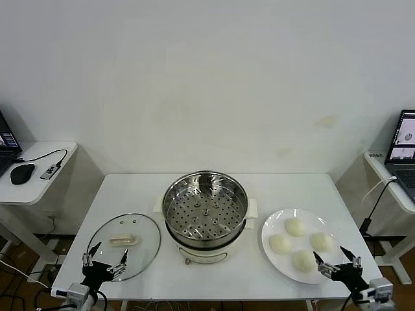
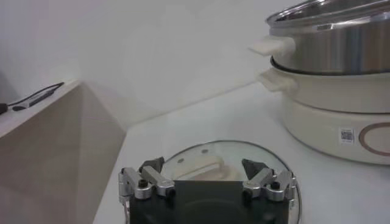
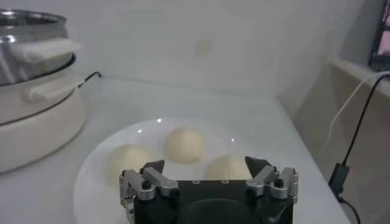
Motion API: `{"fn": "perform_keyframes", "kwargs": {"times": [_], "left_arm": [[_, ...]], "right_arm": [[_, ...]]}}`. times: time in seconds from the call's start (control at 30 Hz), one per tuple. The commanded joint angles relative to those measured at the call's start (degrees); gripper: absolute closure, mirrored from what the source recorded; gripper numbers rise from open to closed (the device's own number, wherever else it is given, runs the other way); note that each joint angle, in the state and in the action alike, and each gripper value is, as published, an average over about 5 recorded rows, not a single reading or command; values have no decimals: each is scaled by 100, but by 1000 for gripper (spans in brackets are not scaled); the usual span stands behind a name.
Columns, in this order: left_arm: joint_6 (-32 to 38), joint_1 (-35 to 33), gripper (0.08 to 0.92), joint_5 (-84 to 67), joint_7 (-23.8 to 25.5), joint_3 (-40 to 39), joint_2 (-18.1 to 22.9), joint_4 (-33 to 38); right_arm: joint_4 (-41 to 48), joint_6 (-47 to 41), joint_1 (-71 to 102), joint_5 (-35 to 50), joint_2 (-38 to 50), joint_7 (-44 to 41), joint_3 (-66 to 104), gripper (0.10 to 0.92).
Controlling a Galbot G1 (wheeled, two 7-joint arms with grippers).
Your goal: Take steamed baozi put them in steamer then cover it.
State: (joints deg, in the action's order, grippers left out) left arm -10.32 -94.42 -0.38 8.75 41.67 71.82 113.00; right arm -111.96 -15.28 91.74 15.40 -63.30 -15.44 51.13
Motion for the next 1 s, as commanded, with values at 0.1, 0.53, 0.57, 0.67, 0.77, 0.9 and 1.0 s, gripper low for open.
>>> {"fn": "perform_keyframes", "kwargs": {"times": [0.1,0.53,0.57,0.67,0.77,0.9,1.0], "left_arm": [[-58,-15,177,61,-16,-9,-15,164],[-112,-169,177,274,-2,34,150,569],[-111,-181,177,274,-2,43,165,585],[-108,-204,177,285,0,69,204,649],[-116,-234,177,291,2,103,212,746],[-121,-251,177,299,12,121,209,838],[-124,-246,177,305,18,117,233,872]], "right_arm": [[29,-128,-660,-799,225,-480,174,203],[1359,382,-3058,-3740,2366,-4555,-618,203],[1405,422,-3193,-3767,2567,-4710,-759,203],[1510,531,-3598,-3781,3054,-5101,-1311,203],[1629,626,-4203,-3725,3422,-5461,-2092,203],[1810,731,-5479,-3698,3783,-5786,-3684,203],[2008,767,-6428,-3724,3786,-5843,-4979,203]]}}
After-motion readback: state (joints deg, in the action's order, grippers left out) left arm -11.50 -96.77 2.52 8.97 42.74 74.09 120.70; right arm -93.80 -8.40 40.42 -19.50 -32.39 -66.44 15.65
